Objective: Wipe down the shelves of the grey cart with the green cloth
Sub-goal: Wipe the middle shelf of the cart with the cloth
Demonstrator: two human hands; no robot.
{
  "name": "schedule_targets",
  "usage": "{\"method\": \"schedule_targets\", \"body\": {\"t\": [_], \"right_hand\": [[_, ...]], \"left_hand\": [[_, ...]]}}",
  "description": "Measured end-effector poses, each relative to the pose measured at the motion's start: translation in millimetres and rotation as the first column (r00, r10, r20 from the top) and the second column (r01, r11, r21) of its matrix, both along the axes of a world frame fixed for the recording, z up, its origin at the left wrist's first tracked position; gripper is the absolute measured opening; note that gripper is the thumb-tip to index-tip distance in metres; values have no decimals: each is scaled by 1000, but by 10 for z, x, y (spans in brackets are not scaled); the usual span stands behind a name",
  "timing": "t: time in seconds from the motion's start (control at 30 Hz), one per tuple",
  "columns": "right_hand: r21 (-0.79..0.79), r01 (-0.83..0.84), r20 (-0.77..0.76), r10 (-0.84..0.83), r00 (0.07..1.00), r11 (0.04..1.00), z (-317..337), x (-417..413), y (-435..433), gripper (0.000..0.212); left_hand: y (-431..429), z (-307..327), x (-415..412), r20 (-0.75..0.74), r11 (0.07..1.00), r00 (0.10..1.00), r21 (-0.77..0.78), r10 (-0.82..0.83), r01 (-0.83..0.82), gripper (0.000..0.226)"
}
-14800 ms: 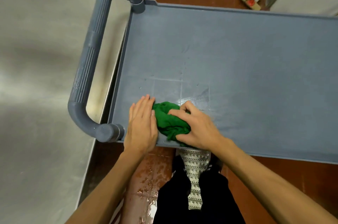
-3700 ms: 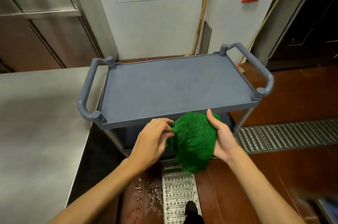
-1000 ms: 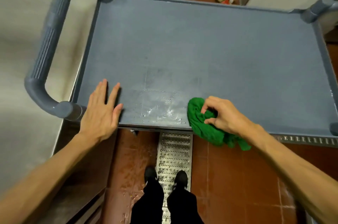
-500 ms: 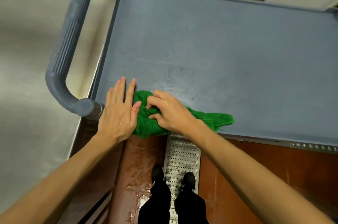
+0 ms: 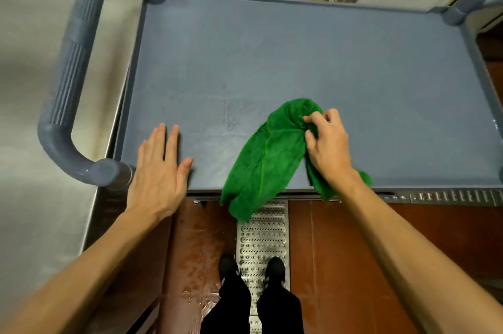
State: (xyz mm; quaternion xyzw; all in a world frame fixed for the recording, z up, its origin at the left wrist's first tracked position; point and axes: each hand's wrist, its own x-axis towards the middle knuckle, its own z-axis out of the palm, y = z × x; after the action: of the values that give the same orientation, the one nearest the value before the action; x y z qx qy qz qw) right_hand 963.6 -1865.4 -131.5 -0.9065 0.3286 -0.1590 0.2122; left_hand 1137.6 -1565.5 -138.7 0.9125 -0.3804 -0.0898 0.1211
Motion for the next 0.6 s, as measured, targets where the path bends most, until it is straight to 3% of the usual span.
{"method": "schedule_targets", "body": {"t": [0.13,0.27,0.37,0.43,0.6], "right_hand": [[96,203,22,-206,978,975,36,-122,-156,28],[280,240,236,-309,921,930,197,-127,58,32],[434,93,435,-299,850,896,496,-189,383,37],[485,-76,521,-218,825,871,728,-251,625,38],[462,-435,673,14,740,773,1082,-489,937,33]], "left_hand": [[6,-31,20,43,1000,999,-1,-9,9,69],[6,-20,9,29,997,1000,-79,-10,12,67],[24,8,-50,-44,959,999,-282,-14,1,66],[-12,48,-150,-154,881,988,-468,-13,-61,68],[-460,202,-684,-303,693,906,-721,-294,-17,85]]}}
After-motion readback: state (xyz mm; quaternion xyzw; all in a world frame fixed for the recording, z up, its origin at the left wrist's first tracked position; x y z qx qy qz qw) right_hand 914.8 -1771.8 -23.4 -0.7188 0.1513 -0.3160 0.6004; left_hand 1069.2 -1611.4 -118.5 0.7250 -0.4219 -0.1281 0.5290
